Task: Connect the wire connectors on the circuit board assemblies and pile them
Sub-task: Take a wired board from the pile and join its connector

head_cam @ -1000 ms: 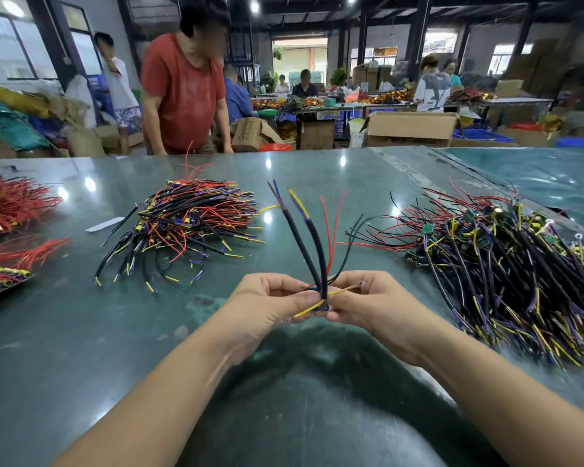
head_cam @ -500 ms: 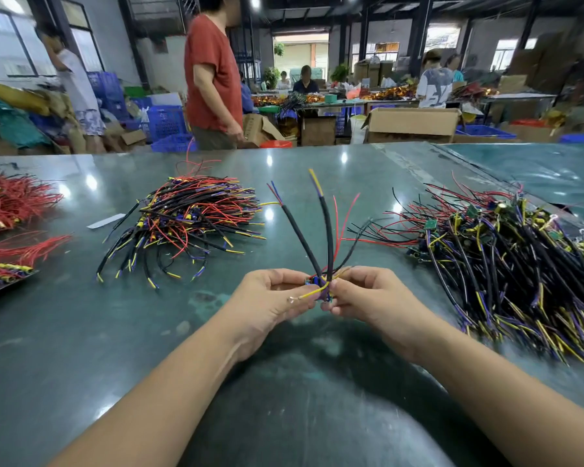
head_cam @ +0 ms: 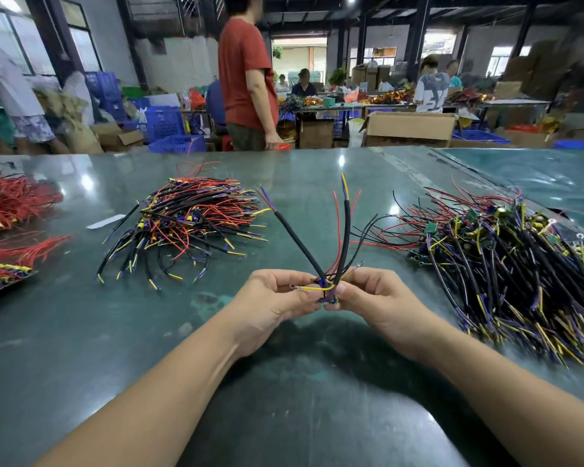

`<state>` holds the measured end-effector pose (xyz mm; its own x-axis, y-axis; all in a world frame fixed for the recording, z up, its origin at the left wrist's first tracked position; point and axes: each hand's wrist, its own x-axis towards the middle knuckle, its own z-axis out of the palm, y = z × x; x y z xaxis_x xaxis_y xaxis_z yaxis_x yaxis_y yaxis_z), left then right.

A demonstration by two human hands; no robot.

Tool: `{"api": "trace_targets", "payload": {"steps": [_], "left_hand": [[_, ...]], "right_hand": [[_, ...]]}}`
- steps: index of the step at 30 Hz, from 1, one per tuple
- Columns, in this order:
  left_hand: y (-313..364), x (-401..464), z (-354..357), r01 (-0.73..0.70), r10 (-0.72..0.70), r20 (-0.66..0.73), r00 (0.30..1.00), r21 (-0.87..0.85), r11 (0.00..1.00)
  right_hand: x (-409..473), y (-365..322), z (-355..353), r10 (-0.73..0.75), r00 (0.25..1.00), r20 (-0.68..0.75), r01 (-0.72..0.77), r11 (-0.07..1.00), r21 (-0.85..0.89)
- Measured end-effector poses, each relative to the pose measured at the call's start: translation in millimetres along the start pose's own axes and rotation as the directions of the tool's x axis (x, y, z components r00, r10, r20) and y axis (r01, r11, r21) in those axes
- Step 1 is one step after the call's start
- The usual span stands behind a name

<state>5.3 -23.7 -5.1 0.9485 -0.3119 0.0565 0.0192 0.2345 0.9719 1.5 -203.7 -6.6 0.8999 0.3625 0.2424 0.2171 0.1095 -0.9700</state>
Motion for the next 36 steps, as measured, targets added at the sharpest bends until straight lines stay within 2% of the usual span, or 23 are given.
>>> {"api": "trace_targets", "payload": {"steps": [8, 17, 24, 36], "left_hand": [[1, 6, -6, 0.03, -0.021, 0.097, 0.995, -0.091, 0.995], [1, 12, -3, 0.056, -0.054, 0.014, 0.998, -0.17, 0.984], [1, 12, -5, 0.086, -0.085, 0.015, 0.996, -0.163, 0.983], [5, 12, -2, 0.139, -0.133, 0.048, 0.99, -0.157, 0.978]], "right_hand": [[1, 1, 2, 0.058, 0.998, 0.004, -0.058, 0.982, 0.179], [7, 5, -2, 0.097, 0.993, -0.074, -0.076, 0.964, 0.255], [8, 4, -4, 0.116, 0.992, -0.045, -0.102, 0.965, 0.24], [8, -1, -5, 0.146, 0.988, 0.058, -0.157, 0.925, 0.345]]}}
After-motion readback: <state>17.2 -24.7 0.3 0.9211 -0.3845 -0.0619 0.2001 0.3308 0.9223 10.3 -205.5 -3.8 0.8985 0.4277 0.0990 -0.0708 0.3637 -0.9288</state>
